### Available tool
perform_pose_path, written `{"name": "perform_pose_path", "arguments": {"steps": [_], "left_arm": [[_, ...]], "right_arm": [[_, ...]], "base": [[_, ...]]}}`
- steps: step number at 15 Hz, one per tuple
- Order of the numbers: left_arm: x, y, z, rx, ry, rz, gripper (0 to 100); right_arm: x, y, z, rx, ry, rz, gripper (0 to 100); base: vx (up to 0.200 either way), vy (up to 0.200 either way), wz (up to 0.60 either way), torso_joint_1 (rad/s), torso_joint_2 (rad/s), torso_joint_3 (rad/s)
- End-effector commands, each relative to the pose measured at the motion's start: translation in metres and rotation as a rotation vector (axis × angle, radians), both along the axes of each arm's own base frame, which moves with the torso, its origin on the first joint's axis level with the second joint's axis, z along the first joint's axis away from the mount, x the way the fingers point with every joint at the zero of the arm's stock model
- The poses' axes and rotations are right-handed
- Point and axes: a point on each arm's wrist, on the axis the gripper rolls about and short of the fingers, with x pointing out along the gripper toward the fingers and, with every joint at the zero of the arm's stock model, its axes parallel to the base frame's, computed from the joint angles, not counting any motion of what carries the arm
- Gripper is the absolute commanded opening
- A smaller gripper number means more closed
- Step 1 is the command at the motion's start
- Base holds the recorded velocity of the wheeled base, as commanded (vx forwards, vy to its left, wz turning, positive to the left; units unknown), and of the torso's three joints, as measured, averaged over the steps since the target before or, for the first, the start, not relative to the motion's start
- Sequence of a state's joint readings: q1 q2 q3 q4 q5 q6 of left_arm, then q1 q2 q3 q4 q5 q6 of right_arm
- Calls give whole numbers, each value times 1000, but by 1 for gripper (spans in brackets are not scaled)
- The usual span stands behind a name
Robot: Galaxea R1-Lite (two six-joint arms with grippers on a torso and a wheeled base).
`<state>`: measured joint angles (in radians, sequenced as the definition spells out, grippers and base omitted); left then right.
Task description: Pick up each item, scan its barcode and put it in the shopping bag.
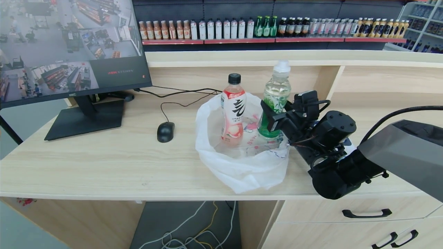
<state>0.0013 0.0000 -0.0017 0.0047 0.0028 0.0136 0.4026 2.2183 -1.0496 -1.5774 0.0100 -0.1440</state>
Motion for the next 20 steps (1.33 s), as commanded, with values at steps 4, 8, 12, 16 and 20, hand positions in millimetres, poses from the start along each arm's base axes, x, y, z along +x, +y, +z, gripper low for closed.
{"name": "perform_pose_path", "arguments": {"steps": [4, 8, 12, 16, 20], "left_arm": [[0, 0, 0, 0, 0, 1, 100], [0, 0, 0, 0, 0, 1, 100], [0, 0, 0, 0, 0, 1, 100], [0, 0, 0, 0, 0, 1, 100], [0, 0, 0, 2, 0, 1, 100]], "right_arm": [[2, 2, -16, -23, 46, 0, 0], [0, 2, -19, -30, 58, -1, 0], [-1, 2, -21, -31, 69, 1, 0], [-1, 2, -20, -27, 66, 3, 100], [-8, 0, -13, -21, 62, 7, 100]], "base": [[0, 0, 0, 0, 0, 0], [0, 0, 0, 0, 0, 0], [0, 0, 0, 0, 0, 0], [0, 0, 0, 0, 0, 0], [0, 0, 0, 0, 0, 0]]}}
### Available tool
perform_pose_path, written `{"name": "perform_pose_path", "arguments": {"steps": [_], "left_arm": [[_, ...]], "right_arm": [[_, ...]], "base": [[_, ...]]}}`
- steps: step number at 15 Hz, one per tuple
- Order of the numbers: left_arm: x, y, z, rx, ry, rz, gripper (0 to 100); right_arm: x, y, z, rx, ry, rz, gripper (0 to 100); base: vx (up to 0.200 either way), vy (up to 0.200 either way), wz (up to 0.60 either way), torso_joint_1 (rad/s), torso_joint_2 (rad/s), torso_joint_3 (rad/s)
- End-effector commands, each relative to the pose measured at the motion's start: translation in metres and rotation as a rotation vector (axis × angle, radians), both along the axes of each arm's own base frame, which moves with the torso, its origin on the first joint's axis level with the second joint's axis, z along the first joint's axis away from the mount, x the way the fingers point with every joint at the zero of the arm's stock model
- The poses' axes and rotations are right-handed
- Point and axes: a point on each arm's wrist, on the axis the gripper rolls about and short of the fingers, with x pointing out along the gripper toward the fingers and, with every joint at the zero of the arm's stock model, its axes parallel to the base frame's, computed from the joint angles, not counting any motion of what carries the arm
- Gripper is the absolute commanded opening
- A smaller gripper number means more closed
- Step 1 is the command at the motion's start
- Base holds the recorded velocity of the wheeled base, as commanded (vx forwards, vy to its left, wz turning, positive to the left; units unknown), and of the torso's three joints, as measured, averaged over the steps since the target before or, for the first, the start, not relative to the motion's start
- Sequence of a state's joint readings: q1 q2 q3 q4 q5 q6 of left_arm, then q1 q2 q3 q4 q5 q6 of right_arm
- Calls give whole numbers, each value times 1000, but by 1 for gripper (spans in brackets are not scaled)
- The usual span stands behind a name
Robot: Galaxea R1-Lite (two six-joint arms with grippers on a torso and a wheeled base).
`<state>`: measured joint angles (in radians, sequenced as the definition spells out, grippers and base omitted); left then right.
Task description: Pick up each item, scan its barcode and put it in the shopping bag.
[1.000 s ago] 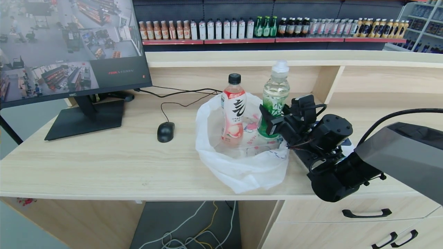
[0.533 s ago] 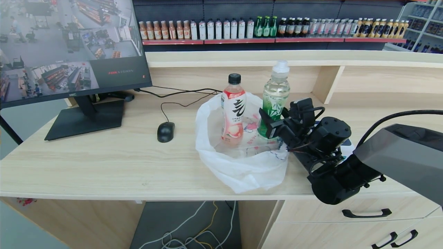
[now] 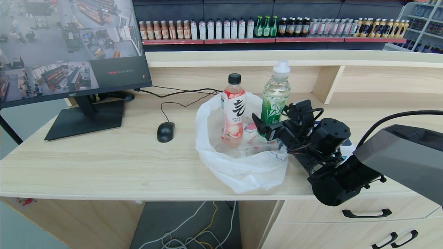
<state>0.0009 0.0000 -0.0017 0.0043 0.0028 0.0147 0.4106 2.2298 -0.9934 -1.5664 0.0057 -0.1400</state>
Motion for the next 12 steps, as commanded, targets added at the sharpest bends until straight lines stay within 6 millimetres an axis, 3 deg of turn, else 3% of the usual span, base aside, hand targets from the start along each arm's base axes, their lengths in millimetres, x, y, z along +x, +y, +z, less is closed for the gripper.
{"name": "perform_pose_path", "arguments": {"steps": [1, 7, 8, 10, 12], "left_arm": [[0, 0, 0, 1, 1, 1, 100], [0, 0, 0, -2, 1, 1, 100], [0, 0, 0, -2, 1, 1, 100], [0, 0, 0, -2, 1, 1, 100], [0, 0, 0, -2, 1, 1, 100]], "right_arm": [[-8, -3, 10, 5, -13, 2, 100], [-53, -21, 37, 4, -10, 7, 100], [-69, -24, 41, 5, 3, 18, 100], [-83, -19, 41, 4, 17, 53, 100], [-90, -10, 43, 6, 15, 88, 100]], "base": [[0, 0, 0, 0, 0, 0], [0, 0, 0, 0, 0, 0], [0, 0, 0, 0, 0, 0], [0, 0, 0, 0, 0, 0], [-200, 0, 0, 0, 5, 2]]}}
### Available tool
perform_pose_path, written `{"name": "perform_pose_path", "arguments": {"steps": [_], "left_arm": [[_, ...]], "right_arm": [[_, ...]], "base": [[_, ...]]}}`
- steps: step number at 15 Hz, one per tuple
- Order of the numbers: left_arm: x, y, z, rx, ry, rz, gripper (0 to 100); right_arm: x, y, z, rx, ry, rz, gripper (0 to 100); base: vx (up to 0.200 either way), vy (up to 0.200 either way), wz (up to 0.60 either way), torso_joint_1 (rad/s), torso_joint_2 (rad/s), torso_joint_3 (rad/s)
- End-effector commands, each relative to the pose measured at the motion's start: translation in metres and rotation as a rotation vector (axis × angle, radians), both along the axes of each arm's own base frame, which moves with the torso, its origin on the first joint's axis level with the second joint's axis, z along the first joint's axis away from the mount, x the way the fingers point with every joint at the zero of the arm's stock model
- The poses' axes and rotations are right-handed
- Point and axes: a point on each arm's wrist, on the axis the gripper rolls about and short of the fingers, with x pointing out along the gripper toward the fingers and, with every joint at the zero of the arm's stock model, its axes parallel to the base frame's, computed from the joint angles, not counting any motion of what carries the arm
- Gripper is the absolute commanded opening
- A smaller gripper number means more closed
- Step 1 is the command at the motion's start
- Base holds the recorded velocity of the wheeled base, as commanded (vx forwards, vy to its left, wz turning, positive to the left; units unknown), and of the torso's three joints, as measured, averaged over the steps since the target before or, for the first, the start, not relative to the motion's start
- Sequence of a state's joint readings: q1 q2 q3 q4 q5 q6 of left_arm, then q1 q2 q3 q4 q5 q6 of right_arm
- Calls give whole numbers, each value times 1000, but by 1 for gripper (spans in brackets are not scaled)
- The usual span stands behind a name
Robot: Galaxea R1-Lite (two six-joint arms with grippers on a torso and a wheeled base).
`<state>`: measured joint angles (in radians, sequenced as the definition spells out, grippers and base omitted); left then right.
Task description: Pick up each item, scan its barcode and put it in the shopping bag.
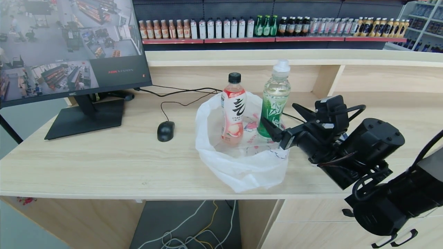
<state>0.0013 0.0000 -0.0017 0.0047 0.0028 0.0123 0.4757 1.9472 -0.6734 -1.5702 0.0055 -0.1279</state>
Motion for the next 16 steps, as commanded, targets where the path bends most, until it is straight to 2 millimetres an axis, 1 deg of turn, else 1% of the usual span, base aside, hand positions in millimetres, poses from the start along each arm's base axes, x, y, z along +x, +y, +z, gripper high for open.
{"name": "perform_pose_path", "arguments": {"steps": [1, 6, 8, 13, 16], "left_arm": [[0, 0, 0, 0, 0, 1, 100], [0, 0, 0, 0, 0, 1, 100], [0, 0, 0, -2, 0, 1, 100], [0, 0, 0, -20, -2, 1, 100], [0, 0, 0, -31, -2, 1, 100]], "right_arm": [[-12, 2, 10, 12, -23, 24, 100], [-25, -5, 11, 6, -10, 22, 100], [-26, -6, 12, 8, -11, 22, 100], [-25, -6, 9, 2, 0, 21, 100], [-30, -9, 10, 1, 3, 21, 100]], "base": [[-200, 0, 0, 17, 17, -2], [0, 0, 0, 0, 0, 0], [0, 0, 0, 0, 0, 0], [0, -200, 0, 4, 3, 1], [0, -200, 0, -2, 4, 6]]}}
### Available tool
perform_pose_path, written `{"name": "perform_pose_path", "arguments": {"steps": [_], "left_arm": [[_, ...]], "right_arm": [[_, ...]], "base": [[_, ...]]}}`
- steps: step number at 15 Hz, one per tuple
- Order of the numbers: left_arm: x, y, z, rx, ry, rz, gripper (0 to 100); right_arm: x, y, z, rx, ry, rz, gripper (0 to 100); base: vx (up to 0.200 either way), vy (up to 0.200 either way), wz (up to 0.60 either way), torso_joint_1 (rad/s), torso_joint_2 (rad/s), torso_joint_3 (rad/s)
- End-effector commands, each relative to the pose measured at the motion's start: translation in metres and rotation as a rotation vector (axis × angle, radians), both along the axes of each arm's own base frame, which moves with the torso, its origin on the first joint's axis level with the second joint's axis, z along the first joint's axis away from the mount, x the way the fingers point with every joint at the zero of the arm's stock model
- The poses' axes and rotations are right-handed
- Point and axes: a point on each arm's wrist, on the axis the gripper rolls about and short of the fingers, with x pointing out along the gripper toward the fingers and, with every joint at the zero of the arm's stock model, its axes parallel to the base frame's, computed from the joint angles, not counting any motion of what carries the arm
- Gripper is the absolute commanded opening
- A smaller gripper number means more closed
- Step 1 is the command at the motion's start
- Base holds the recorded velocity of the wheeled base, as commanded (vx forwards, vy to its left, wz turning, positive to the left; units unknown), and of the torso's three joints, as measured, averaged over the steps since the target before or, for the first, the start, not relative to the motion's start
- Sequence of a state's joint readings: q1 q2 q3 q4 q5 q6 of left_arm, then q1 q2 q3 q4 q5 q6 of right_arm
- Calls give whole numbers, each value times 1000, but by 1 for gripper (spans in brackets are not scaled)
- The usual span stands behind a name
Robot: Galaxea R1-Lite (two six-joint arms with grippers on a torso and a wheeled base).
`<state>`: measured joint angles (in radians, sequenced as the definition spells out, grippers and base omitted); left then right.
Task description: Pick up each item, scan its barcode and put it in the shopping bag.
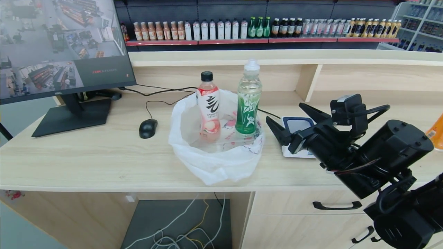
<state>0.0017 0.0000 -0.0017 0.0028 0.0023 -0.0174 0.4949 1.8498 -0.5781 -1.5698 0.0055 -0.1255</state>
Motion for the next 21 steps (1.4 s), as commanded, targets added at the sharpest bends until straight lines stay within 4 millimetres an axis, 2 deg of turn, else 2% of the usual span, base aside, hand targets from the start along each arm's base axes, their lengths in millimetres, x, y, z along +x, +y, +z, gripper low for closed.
{"name": "perform_pose_path", "arguments": {"steps": [1, 5, 9, 13, 17, 21], "left_arm": [[0, 0, 0, -2, 0, 1, 100], [0, 0, 0, -4, -1, 1, 100], [0, 0, 0, -4, -1, 1, 100], [0, 0, 0, -4, 0, 2, 100], [0, 0, 0, -4, 0, 1, 100], [0, 0, 0, -4, 0, 1, 100]], "right_arm": [[-5, -3, -1, -5, 8, 0, 100], [-7, -5, 1, -3, 4, -2, 100], [-23, -12, 4, -5, 8, 0, 100], [-57, -32, 11, -2, 0, -6, 100], [-69, -38, 11, -3, -1, -4, 100], [-67, -39, 7, -14, 16, -11, 100]], "base": [[0, -200, 0, -2, -2, 2], [0, -200, 0, 5, -1, 1], [0, -200, 0, 2, 0, 2], [0, -200, 0, 4, -2, 0], [0, -200, 0, 4, 4, 1], [0, -200, 0, 2, 6, -1]]}}
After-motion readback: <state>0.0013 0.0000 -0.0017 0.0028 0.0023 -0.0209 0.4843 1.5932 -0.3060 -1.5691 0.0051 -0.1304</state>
